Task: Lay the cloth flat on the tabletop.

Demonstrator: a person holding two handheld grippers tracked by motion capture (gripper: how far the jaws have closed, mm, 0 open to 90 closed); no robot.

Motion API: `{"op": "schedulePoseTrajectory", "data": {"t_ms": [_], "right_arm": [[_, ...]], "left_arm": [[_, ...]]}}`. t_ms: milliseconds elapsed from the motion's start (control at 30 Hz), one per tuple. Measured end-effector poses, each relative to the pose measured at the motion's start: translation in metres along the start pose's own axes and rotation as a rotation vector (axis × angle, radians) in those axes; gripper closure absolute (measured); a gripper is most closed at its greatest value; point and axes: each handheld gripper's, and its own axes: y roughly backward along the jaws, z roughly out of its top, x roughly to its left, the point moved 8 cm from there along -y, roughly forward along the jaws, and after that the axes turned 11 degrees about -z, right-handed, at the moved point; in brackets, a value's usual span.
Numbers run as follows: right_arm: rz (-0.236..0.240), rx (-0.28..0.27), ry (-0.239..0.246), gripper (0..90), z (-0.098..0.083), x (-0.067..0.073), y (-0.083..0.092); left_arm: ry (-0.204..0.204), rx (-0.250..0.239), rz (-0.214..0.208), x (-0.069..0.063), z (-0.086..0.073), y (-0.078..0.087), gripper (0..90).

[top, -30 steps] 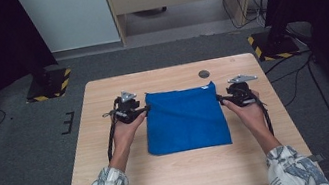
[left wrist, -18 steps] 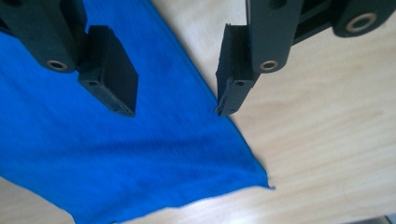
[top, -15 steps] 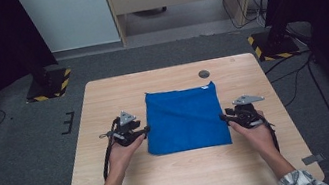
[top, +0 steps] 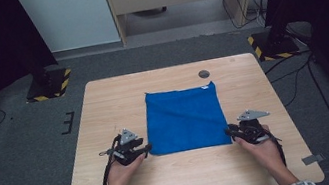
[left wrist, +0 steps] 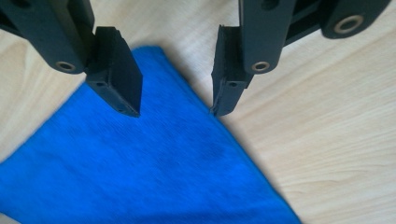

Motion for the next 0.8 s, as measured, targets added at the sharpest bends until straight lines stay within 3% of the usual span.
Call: {"op": "schedulePoseTrajectory", "data": {"t_ms": [167, 400, 500, 667, 800], "right_arm": [[-0.007, 0.024, 0.033, 62.3, -0.009, 0.005, 0.003], [0.003, 0.063, 0.062, 60.3, -0.018, 0.014, 0.001], [0.003, 0.063, 0.093, 68.6, -0.018, 0.016, 0.001], [0.024, 0.072, 0.096, 85.3, -0.019, 0.018, 0.002], [0.028, 0.071, 0.102, 88.5, -0.018, 0.021, 0.001]], "left_arm": [[-0.016, 0.034, -0.011, -0.009, -0.009, -0.004, 48.1], [-0.041, 0.08, -0.011, -0.013, -0.015, -0.012, 51.2], [-0.07, 0.108, -0.008, -0.015, -0.018, -0.015, 57.8], [-0.076, 0.112, -0.005, -0.014, -0.016, -0.016, 74.1], [-0.07, 0.122, -0.019, -0.016, -0.015, -0.017, 84.9]]}}
